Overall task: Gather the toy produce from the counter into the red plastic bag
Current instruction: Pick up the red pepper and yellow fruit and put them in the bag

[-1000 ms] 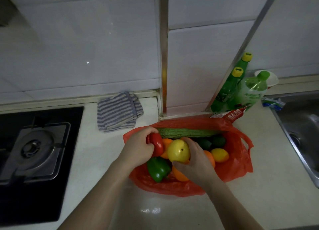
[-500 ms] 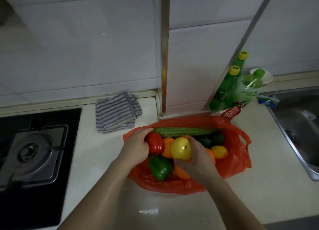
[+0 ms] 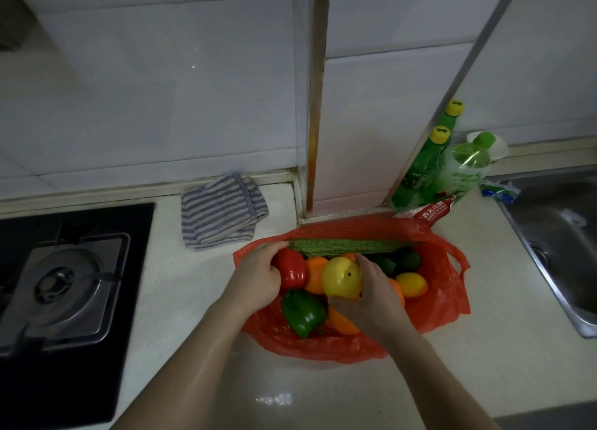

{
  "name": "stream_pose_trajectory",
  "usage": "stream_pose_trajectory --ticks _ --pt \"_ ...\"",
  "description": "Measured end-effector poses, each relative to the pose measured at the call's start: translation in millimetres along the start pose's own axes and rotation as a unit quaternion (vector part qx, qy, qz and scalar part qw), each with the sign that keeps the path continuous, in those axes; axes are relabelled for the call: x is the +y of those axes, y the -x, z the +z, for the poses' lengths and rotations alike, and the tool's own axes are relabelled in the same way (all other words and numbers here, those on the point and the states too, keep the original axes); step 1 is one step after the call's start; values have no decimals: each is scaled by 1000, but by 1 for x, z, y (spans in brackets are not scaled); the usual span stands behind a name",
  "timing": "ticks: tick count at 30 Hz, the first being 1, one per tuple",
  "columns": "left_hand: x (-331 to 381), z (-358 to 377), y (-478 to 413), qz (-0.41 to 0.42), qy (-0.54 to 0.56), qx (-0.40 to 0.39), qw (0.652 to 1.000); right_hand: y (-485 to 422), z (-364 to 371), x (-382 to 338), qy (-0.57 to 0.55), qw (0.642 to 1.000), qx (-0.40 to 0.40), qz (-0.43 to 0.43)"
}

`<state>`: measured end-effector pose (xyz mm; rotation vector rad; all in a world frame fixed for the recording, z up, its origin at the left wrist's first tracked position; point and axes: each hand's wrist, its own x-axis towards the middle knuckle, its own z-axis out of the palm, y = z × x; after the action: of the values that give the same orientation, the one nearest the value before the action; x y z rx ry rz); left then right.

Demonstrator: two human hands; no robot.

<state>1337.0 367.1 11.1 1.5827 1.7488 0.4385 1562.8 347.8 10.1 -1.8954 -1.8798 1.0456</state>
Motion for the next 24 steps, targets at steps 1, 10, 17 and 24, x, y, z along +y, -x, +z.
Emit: stream_pose_trajectory --ticks 1,10,17,24 --pt "0 0 0 -1 -2 0 1000 0 0 0 -1 1000 0 1" --pt "5 -7 6 3 4 10 1000 8 -6 -4 5 1000 18 -15" --pt "21 -14 17 34 -29 35 998 19 -24 -4 33 998 30 -33" --pt "51 -29 37 77 -74 77 991 33 -58 -14 82 992 62 -75"
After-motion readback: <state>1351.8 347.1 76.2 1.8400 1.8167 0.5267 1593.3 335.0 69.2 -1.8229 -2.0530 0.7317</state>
